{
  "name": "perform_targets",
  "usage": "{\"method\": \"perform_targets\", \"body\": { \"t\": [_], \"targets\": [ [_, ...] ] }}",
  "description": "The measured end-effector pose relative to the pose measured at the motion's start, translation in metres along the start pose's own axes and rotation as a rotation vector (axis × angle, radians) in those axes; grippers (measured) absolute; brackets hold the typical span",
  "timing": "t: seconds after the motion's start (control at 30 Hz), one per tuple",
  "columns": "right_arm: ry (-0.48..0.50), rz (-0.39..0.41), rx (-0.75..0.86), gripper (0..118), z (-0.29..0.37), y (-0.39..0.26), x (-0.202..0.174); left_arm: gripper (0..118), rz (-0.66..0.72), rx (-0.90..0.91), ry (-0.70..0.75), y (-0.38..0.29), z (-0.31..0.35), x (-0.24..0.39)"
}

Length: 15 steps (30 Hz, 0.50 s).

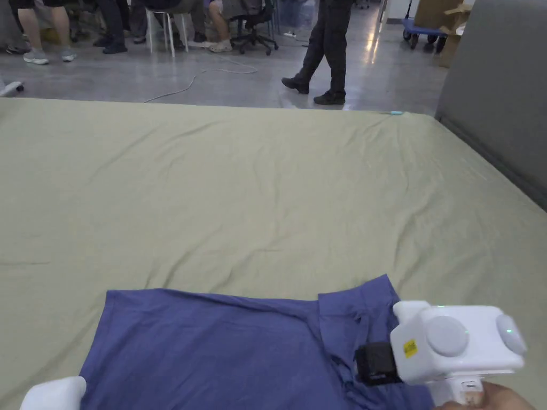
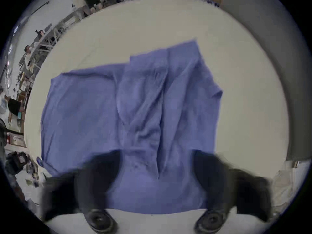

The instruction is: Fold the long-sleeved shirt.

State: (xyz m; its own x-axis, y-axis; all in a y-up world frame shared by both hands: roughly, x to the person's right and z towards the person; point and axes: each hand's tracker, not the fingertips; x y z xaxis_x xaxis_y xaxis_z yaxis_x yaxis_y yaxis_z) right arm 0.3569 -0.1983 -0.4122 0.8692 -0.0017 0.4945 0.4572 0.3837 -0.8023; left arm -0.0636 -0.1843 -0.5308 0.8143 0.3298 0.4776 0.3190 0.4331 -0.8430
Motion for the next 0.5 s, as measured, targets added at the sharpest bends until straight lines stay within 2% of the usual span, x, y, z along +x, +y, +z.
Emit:
{"method": "perform_targets", "body": {
  "t": [0.03,0.13,0.17,0.2,0.23,0.27,0.33,0.37,0.4,0.43,0.47,0.5],
  "targets": [
    [0.022,-0.013,0.063,118,0.018,-0.004,0.001,0,0.002,0.000,0.005,0.000,0.000,-0.001],
    [0.126,-0.057,0.077,116,0.039,-0.023,-0.001,0,0.003,-0.008,0.015,-0.001,-0.004,-0.004],
    [0.152,-0.069,0.088,102,0.039,-0.032,-0.002,0,0.005,-0.016,0.017,0.000,-0.007,-0.006],
    [0.169,-0.059,0.095,70,0.037,-0.040,-0.003,0,0.005,-0.026,0.024,0.000,-0.010,-0.006],
    [0.162,-0.038,0.082,15,0.032,-0.047,-0.008,0,0.008,-0.039,0.041,0.000,-0.014,-0.007],
    [0.141,-0.035,0.059,0,0.024,-0.055,-0.014,0,0.012,-0.047,0.054,0.003,-0.019,-0.008],
    [0.150,-0.054,0.046,0,0.016,-0.063,-0.013,0,0.020,-0.052,0.049,0.011,-0.026,-0.011],
    [0.201,-0.060,0.041,0,0.014,-0.063,-0.013,0,0.025,-0.053,0.044,0.018,-0.030,-0.012],
    [0.232,-0.082,0.037,0,0.013,-0.065,-0.011,7,0.028,-0.046,0.035,0.033,-0.036,-0.015],
    [0.231,-0.094,0.037,0,0.013,-0.066,-0.010,35,0.015,-0.025,0.039,0.047,-0.041,-0.016],
    [0.226,-0.096,0.038,0,0.012,-0.067,-0.009,98,-0.016,0.018,0.047,0.068,-0.051,-0.020],
    [0.224,-0.097,0.037,0,0.015,-0.065,-0.007,118,-0.030,0.030,0.075,0.094,-0.068,-0.025]
  ]
}}
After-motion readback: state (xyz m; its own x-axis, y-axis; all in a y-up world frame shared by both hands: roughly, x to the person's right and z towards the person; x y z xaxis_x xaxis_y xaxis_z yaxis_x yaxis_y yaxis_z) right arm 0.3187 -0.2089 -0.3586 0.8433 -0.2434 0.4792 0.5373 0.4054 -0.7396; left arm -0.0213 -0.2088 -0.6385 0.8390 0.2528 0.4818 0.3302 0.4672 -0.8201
